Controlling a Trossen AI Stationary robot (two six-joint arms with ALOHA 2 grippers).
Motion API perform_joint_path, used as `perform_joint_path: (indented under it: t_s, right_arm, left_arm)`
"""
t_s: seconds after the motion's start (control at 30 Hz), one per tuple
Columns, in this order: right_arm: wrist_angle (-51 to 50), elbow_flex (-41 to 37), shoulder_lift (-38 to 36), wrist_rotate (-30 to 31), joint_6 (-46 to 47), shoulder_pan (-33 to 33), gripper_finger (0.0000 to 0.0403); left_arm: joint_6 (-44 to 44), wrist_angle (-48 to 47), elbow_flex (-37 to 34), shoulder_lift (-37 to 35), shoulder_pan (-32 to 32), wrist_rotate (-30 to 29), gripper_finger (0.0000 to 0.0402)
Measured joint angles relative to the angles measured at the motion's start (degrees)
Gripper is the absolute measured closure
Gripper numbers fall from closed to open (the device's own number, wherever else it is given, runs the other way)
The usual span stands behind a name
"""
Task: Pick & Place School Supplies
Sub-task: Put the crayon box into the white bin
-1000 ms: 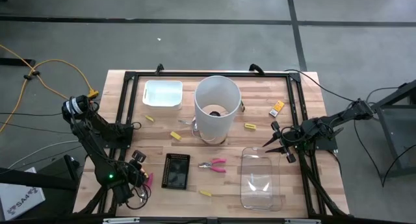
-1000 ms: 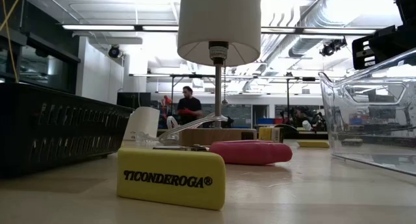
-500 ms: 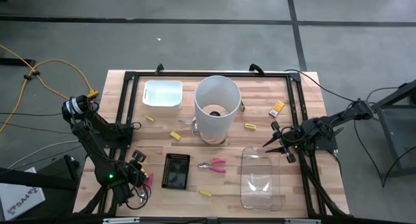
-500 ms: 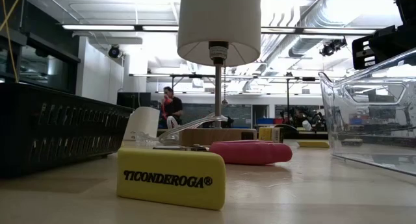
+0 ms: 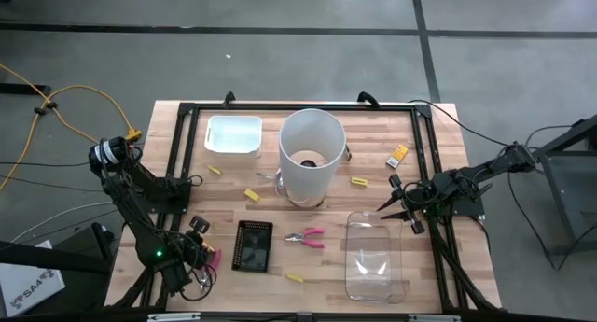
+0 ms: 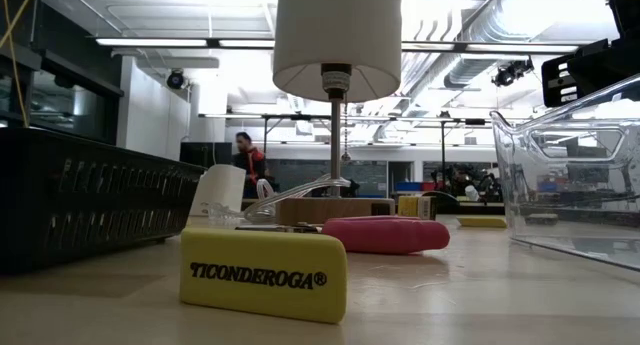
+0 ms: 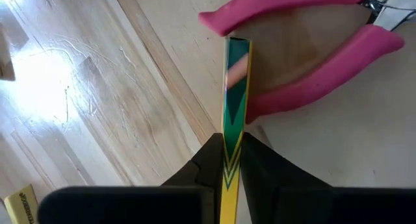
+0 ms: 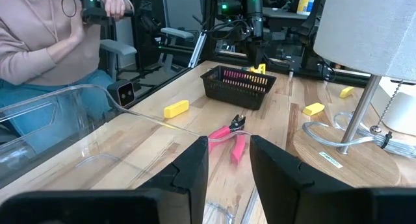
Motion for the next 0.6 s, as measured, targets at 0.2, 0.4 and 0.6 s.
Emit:
perform_joint_path:
  t_s: [0.2, 0.4, 0.6]
  right_arm:
    - [0.00, -0.02, 0.02, 0.01, 0.00, 0.01, 0.0298]
    - [0.00, -0.02, 0.00, 0.00, 0.00, -0.01, 0.0298]
    - [0.00, -0.01, 0.00, 0.01, 0.00, 0.01, 0.0298]
  left_arm:
    - [-0.09, -0.87, 0.00, 0.00, 0.00, 0.00, 0.0368]
    - [-0.49, -2.11, 0.21, -1.08, 0.00, 0.02, 0.0369]
    - [-1.91, -7.53, 2.08, -3.92, 0.00, -1.56, 0.0369]
